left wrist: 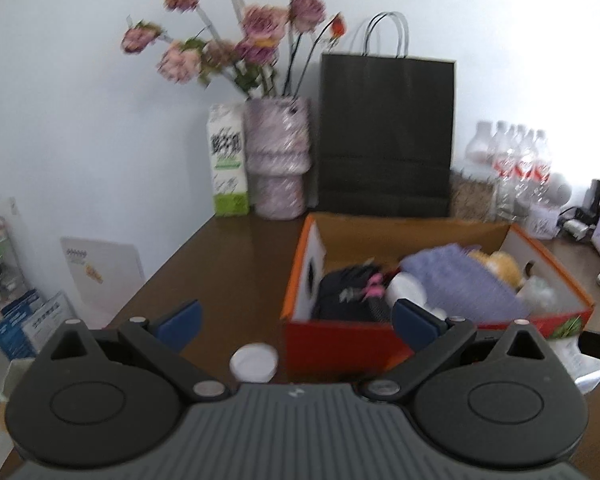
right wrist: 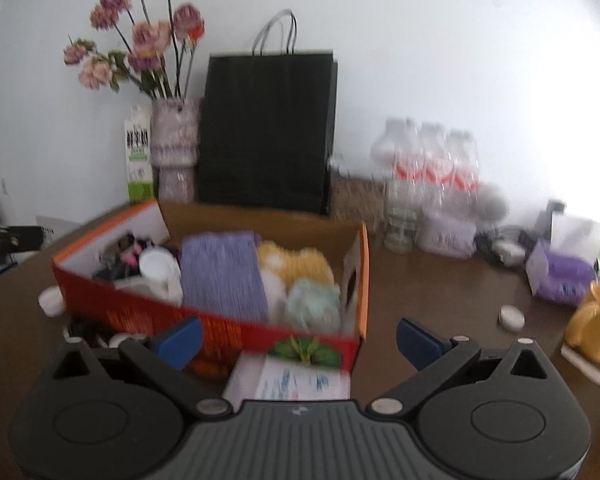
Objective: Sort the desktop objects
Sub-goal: 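Withdraw both open tools from the box toward the table, then grasp the white wet-wipes pack with the right tool, then grasp the white bottle cap with the left tool while the right tool holds the wipes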
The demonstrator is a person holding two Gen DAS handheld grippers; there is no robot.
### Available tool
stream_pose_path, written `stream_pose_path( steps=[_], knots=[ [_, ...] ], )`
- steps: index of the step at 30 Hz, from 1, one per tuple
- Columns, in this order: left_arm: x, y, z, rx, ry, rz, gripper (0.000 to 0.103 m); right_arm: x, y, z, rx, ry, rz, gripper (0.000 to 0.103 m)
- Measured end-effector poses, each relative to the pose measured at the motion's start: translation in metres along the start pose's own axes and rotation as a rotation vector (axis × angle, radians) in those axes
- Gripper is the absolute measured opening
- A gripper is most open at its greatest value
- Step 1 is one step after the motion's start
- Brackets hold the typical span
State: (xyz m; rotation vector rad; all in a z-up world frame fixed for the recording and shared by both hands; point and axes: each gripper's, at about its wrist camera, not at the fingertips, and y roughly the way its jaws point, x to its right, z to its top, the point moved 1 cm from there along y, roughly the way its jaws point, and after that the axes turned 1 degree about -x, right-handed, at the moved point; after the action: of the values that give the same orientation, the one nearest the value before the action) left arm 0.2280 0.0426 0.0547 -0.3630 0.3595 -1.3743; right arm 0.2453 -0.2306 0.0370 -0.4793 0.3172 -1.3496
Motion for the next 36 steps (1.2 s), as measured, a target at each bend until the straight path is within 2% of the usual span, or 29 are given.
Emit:
stream_pose_path(
  steps=[8,18,24,26,36],
  knots=[
    [-0.034,-0.001,-0.028,-0.058,-0.04,0.034,0.103,-0.001,0.021,-0.031,-0.107,0.037,0.0,0.103],
    [-0.063,0.004,-0.049,-0.108,-0.081,0.058,0.103,-0.001,0.062,-0.037,-0.195,0.126,-0.002,0.103],
    [-0.071,0.01,-0.054,-0.125,-0.1,0.052,0.103,-0.002,0.075,-0.037,-0.203,0.144,-0.021,0.1],
    [-0.07,0.013,-0.054,-0.13,-0.101,0.05,0.103,-0.003,0.075,-0.038,-0.2,0.14,-0.014,0.082],
    [-0.069,0.025,-0.051,-0.141,-0.087,0.038,0.103,-0.002,0.059,-0.04,-0.135,0.134,-0.011,0.082]
  ],
)
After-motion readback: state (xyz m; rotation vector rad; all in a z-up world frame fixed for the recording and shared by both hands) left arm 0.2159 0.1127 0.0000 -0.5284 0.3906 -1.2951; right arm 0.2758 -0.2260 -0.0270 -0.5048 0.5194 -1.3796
